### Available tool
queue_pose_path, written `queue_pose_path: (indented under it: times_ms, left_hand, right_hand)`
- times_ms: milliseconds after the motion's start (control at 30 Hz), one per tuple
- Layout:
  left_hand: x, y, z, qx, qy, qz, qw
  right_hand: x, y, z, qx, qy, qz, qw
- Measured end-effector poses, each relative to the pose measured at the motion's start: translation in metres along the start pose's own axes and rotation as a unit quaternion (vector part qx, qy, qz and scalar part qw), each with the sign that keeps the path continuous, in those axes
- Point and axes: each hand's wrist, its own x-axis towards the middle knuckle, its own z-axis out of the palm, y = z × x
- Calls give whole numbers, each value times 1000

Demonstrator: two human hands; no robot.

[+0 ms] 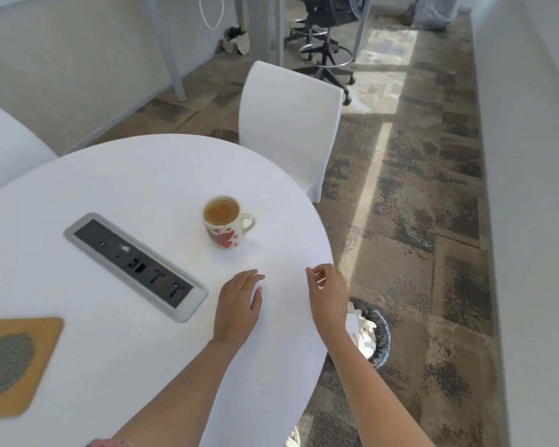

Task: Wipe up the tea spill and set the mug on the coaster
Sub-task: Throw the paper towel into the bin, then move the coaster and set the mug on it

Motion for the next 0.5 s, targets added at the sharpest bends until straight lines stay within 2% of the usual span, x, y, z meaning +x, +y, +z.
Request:
queue_pose_path:
  times_ms: [300,500]
  left_hand:
    - [-50,-95,-101,48,84,-76,992]
    - [-96,-180,-173,85,131,-152,976]
  right_hand:
    - [-96,-114,91,54,-134,-73,987]
    - [-175,-179,162,67,-237,-68,967]
